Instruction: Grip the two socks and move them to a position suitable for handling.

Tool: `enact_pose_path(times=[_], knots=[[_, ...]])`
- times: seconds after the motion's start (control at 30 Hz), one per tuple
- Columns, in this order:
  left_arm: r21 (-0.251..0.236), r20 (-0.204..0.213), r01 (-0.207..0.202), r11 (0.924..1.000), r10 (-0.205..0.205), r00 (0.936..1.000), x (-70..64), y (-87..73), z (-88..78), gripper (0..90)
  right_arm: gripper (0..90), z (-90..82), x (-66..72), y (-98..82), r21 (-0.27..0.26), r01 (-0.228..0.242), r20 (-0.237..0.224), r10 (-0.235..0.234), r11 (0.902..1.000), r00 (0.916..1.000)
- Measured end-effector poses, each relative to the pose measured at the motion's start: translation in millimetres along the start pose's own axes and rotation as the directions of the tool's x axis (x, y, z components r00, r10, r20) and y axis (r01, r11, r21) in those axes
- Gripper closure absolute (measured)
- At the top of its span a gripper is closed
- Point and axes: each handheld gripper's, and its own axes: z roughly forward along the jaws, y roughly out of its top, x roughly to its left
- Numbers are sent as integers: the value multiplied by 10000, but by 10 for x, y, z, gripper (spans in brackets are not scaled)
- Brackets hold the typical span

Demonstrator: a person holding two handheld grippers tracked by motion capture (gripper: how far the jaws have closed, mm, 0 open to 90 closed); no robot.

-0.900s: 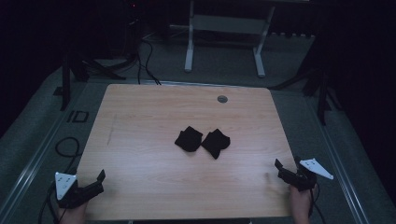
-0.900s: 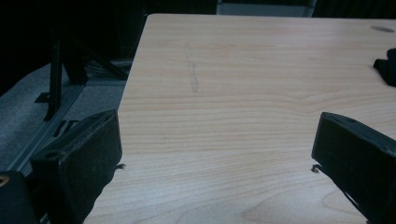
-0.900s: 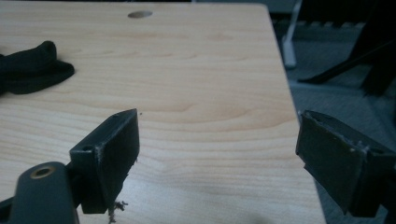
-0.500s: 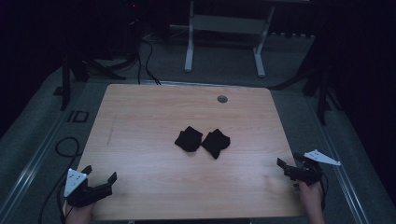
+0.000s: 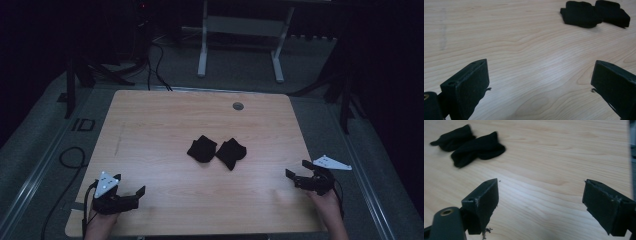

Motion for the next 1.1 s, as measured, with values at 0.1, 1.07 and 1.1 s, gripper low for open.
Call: enact_pose_path(times=[0.1,1.07,1.1], knots=[[3,282,-25,10000,25,9996,-50,43,57,20,149,58,64,39,89,301,-310,-298,9995,9991],[321,1617,-1071,9937,1006,9817,-390,147,429,21,182,949,890,527,668,2867,-2487,-2623,9557,9324],[321,1666,-1086,9936,1018,9808,-400,144,431,21,182,982,921,553,667,2942,-2551,-2687,9534,9288]])
